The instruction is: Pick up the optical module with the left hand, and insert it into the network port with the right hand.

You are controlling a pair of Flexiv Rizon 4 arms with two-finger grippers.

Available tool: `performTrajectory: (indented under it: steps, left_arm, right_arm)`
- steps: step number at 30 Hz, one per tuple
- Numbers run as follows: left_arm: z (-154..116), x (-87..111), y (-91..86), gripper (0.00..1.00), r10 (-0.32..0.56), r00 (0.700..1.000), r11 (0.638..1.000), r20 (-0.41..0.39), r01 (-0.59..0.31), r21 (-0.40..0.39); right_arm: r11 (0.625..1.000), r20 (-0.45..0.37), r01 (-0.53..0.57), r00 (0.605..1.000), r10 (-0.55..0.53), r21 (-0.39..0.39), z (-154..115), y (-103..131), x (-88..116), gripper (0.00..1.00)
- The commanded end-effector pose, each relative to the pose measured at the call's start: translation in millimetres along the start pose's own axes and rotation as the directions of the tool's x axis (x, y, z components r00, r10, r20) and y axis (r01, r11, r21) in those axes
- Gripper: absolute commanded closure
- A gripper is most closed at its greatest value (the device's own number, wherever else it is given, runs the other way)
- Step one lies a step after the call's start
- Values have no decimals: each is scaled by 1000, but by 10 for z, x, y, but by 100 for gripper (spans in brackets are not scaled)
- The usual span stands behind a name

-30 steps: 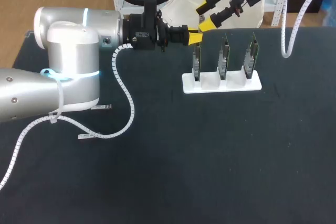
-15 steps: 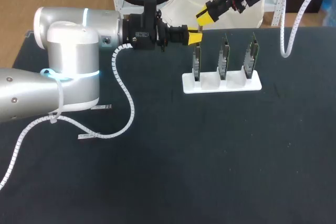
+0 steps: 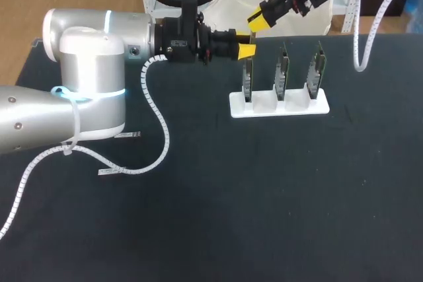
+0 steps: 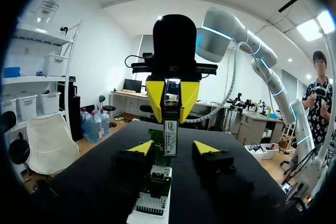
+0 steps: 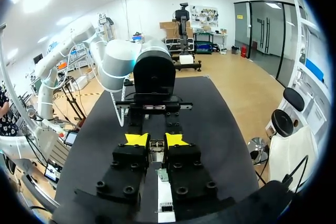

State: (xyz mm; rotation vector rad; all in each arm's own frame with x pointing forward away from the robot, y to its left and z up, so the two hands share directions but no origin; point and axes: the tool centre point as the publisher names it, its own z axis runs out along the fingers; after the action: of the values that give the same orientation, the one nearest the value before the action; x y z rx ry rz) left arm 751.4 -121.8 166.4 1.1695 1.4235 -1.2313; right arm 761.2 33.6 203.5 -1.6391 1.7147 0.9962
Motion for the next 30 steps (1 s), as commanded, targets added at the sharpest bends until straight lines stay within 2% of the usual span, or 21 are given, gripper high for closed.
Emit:
performTrajectory:
  steps: [1, 4, 12, 22, 30]
  left_arm:
    - [-2, 8, -12, 0, 2, 1000, 1000, 3, -2, -4]
    - [-28, -8, -23, 0, 17, 1000, 1000, -5, -17, 0]
    - [-122, -32, -69, 0, 86, 988, 996, -131, -88, -12]
    - [-239, 218, -35, 0, 60, 962, 997, -266, -71, -31]
    - [-305, 311, 46, 0, 55, 941, 996, -333, -75, -50]
  right_arm:
    - [1000, 4, 2, 1000, -2, -2, -14, -12, 3, 100]
    - [1000, 6, 2, 1000, -2, 0, -18, -12, 3, 100]
    - [1000, 3, 5, 1000, -5, 1, -18, -13, 2, 100]
    - [1000, -8, 10, 1000, -10, 6, -38, 4, 4, 100]
    - [1000, -11, 11, 1000, -10, 12, -60, 16, 2, 100]
